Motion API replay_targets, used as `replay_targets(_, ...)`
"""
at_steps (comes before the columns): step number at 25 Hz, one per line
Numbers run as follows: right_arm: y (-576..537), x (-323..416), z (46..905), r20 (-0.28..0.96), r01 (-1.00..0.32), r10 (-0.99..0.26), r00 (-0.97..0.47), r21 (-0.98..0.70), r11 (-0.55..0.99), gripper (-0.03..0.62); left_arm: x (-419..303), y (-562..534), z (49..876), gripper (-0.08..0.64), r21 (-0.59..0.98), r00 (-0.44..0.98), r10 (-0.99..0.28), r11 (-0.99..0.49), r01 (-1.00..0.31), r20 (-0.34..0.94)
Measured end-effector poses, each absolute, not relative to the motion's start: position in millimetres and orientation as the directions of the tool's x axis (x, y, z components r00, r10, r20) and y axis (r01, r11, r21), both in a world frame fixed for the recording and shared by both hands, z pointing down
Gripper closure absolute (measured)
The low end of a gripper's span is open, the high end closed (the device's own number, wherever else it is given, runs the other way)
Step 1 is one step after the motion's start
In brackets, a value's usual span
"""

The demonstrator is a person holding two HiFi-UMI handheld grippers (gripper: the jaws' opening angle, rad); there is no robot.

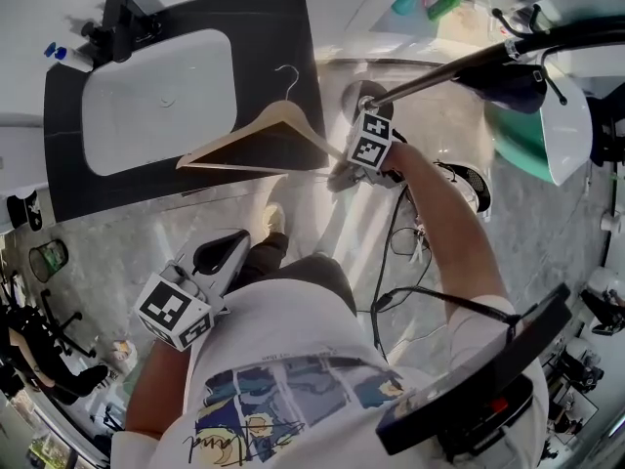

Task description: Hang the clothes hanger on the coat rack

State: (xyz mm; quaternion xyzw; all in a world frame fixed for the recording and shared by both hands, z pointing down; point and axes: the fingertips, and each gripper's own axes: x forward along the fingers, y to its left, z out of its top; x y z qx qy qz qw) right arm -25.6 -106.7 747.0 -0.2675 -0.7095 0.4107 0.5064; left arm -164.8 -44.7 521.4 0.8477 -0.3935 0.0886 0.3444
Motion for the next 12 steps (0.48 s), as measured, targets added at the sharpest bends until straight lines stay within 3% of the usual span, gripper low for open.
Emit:
replay_targets(3,-104.5,-24.5,742.4,0.529,-0.017,0.767,-0.362,-0.827,0.562,0.592,-162.3,-45.8,518.1,0.558,0.513,0.683,-0.597,-0.465,-0.721,0.42)
replay_targets(12,-111.9,-4.9,696.9,0.591,-0.077,0.659,-0.465,-0.768,0.635,0.592,-144.5,-47.6,508.5,0.558,0.5,0.754,-0.541,-0.567,-0.655,0.374)
